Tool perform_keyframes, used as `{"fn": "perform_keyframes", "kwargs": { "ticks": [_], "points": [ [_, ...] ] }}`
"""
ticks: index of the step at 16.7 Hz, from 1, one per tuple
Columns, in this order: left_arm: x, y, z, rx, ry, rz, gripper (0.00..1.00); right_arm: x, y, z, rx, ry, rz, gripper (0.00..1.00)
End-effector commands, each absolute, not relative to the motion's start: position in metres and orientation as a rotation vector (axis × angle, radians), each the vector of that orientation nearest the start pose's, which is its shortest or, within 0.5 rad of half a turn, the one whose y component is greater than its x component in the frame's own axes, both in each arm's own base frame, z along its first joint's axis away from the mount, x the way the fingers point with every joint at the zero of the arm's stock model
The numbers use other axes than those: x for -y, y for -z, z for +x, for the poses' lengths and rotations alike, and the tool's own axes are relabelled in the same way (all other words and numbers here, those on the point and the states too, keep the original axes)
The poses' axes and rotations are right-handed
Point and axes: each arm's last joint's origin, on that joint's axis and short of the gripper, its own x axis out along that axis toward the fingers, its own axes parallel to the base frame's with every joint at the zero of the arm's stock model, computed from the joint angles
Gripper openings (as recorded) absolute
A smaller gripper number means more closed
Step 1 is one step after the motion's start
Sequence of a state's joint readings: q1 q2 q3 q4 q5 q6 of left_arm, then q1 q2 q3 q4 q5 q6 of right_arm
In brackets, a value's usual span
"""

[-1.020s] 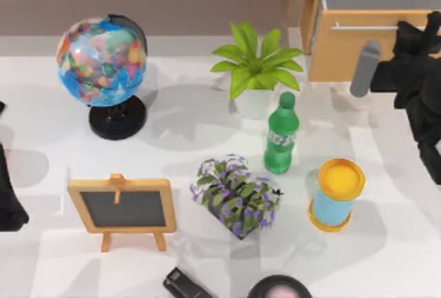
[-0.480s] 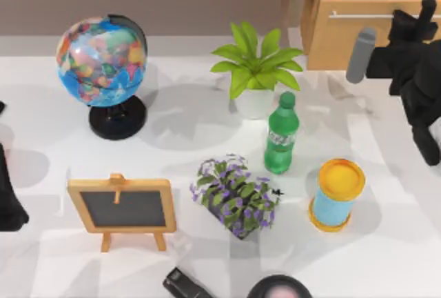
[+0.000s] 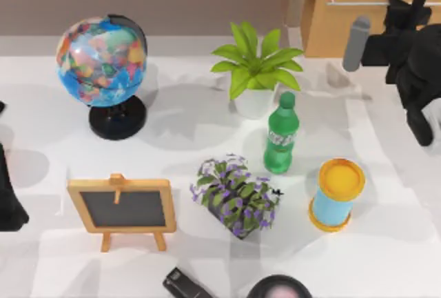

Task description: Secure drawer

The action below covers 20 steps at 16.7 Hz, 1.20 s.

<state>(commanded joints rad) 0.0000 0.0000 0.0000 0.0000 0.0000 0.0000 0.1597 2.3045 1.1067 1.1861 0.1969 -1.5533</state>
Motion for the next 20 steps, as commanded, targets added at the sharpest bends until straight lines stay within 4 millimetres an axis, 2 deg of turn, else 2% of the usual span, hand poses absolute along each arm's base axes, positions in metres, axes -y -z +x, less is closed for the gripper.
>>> {"fn": "perform_keyframes", "kwargs": {
  "ticks": [3,16,20],
  "points": [
    [0.0012,-0.1600,0.1057,0.000,0.000,0.000,1.00,-0.0692,-0.0878,0.4401,-0.016,0.001,-1.567,0.00],
    [0.0012,-0.1600,0.1057,0.000,0.000,0.000,1.00,-0.0692,-0.0878,0.4401,-0.016,0.001,-1.567,0.98],
    [0.0012,-0.1600,0.1057,0.000,0.000,0.000,1.00,-0.0692,-0.0878,0.4401,-0.016,0.001,-1.567,1.00]
  ]
}}
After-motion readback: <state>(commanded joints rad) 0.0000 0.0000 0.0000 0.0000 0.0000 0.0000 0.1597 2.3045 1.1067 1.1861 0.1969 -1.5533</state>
